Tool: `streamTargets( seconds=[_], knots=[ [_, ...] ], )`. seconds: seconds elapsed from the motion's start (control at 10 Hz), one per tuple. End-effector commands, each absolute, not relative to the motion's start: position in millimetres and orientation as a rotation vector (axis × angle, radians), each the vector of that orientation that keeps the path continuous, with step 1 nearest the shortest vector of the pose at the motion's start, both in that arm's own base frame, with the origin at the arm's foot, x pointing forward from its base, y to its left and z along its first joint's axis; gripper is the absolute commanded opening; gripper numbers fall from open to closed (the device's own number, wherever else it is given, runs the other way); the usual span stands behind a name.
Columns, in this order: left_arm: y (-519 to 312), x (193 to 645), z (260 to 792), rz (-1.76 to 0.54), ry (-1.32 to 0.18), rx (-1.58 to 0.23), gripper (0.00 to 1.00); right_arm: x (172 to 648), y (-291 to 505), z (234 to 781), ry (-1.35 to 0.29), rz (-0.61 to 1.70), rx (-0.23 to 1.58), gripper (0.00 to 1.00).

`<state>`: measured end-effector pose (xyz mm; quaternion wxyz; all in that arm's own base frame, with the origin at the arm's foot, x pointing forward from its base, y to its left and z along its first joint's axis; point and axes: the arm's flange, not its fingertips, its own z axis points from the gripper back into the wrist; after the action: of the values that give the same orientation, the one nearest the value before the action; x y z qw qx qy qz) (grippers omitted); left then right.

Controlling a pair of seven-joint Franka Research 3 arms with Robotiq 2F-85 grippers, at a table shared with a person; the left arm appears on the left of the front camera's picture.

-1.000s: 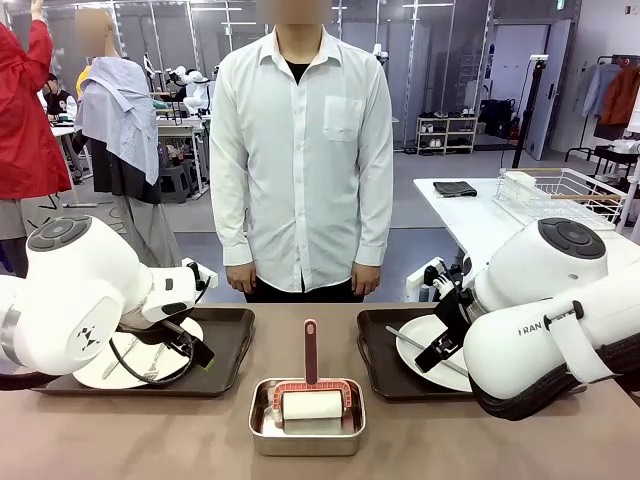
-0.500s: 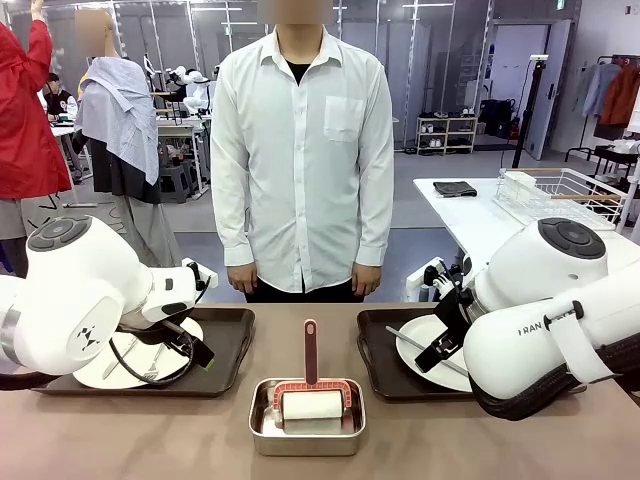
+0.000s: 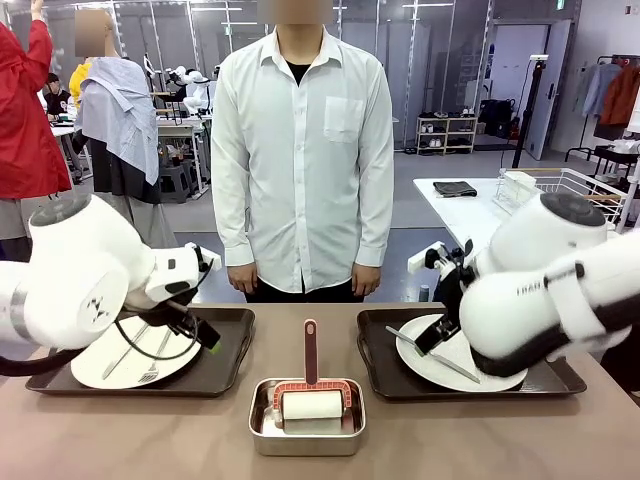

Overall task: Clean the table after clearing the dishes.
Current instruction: When the left (or right) Handle tray is removed, use the left hand (or right hand) to clean the left (or right) side of the table with the Lint Roller.

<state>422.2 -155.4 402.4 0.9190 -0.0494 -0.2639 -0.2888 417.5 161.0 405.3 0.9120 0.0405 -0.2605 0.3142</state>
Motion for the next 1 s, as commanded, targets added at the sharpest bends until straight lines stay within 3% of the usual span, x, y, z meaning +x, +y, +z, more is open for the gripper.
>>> streamTargets(
  seconds=[0.0,0.4,0.9],
  knots=[
    [-129.9,431.7,430.9,-0.603,-0.506,-0.228,1.00,430.3,137.9,432.8,-0.495,0.659,0.221,1.00],
    [-11.7,427.1,473.6,-0.467,-0.540,-0.666,1.00,408.0,25.0,487.9,-0.505,0.399,0.625,1.00],
    [166.1,390.4,463.8,-0.030,-0.710,-0.762,1.00,346.3,-135.3,491.3,-0.666,0.060,0.828,1.00]
  ],
)
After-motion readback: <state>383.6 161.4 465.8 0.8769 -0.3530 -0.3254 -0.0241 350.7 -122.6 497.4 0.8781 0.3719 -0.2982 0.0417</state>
